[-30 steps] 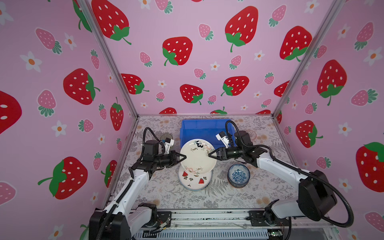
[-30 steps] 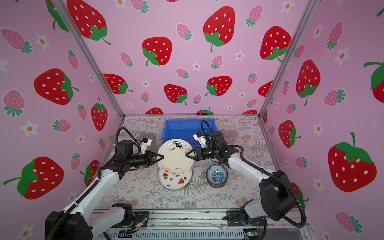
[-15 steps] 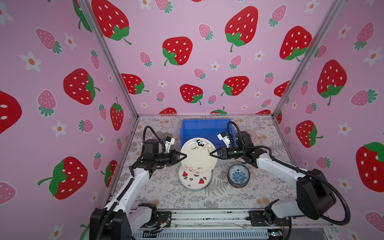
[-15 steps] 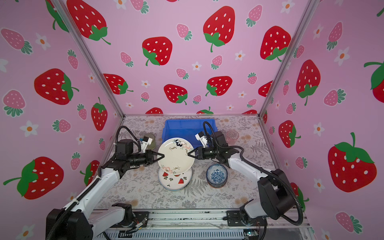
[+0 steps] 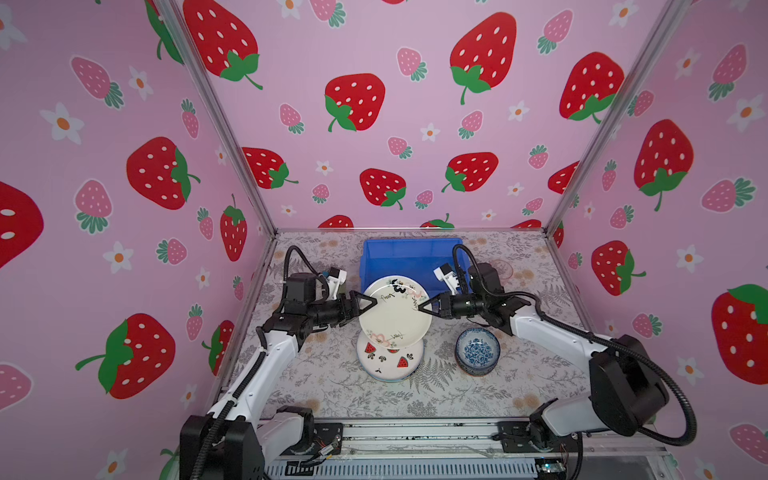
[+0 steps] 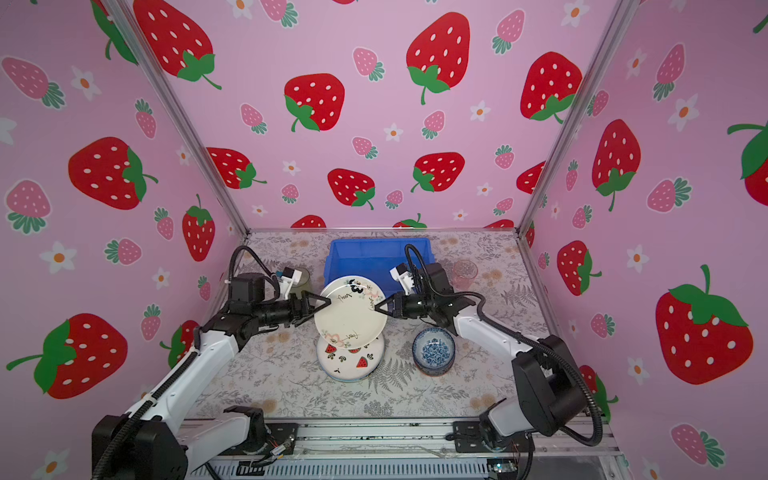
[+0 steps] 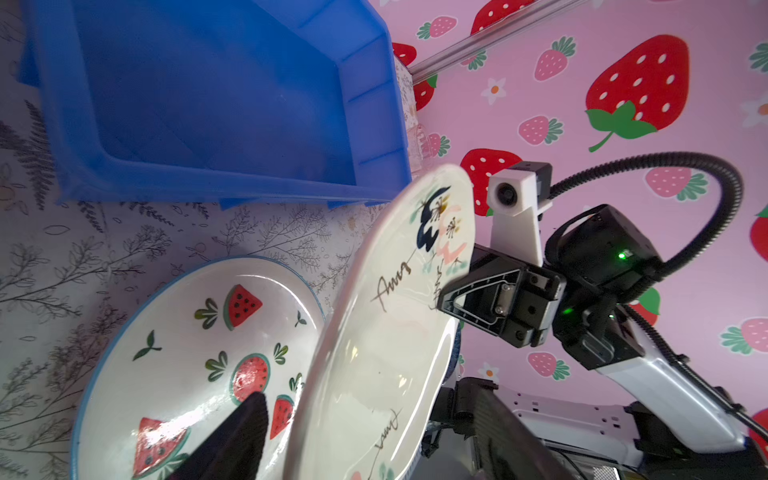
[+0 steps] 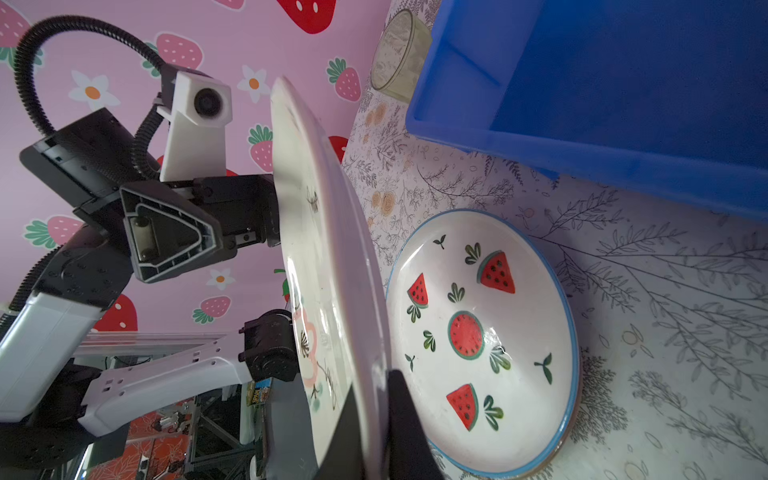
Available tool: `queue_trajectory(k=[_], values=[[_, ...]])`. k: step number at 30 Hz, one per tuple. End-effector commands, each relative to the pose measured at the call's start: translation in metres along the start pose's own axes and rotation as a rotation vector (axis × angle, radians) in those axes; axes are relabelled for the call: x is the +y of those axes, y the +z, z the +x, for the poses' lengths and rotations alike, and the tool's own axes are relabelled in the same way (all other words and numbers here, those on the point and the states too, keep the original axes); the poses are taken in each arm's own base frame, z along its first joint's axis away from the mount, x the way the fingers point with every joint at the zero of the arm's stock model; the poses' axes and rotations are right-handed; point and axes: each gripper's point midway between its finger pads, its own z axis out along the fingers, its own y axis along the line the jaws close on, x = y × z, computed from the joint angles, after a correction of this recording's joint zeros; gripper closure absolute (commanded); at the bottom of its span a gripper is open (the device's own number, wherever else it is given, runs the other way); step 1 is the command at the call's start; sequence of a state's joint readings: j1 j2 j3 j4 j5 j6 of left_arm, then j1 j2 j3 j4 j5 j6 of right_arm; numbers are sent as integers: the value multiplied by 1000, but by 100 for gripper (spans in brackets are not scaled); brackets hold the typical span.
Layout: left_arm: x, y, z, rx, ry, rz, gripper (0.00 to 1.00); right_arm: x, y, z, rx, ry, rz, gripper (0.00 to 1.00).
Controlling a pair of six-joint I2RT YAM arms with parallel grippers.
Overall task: Place the mixed dishes into the plastic bin
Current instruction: 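Carry the plate into the blue bin with the right gripper while the left gripper withdraws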
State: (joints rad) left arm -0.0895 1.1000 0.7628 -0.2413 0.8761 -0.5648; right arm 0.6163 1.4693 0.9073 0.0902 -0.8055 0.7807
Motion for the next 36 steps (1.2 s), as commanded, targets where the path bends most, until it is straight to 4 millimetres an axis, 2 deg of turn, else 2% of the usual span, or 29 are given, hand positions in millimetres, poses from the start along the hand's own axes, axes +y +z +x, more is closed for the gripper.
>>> queue_trajectory(k=[1, 5, 10, 13, 16, 23, 31, 36], values=[[-11, -17, -16, -76, 63, -17, 2, 34, -14, -43, -83, -73, -90, 100], [-7, -31, -26, -144, 61, -43, 1, 25, -20, -72, -130, -59, -52, 100], [-1, -37, -32, -176, 31, -41, 1, 7, -21, -115, -194, -24, -5, 100], [0, -40, -35, -188, 18, -31, 1, -12, -23, -141, -244, 12, 42, 100], [2, -42, -37, -198, 10, -35, 1, -34, -22, -158, -268, 52, 85, 100], [5, -43, -37, -202, -2, -35, 0, -81, -12, -177, -286, 140, 153, 100], [8, -42, -37, -196, -18, -33, 1, -125, 4, -180, -283, 204, 214, 100], [10, -40, -37, -191, -26, -34, 2, -142, 13, -179, -264, 219, 230, 100]])
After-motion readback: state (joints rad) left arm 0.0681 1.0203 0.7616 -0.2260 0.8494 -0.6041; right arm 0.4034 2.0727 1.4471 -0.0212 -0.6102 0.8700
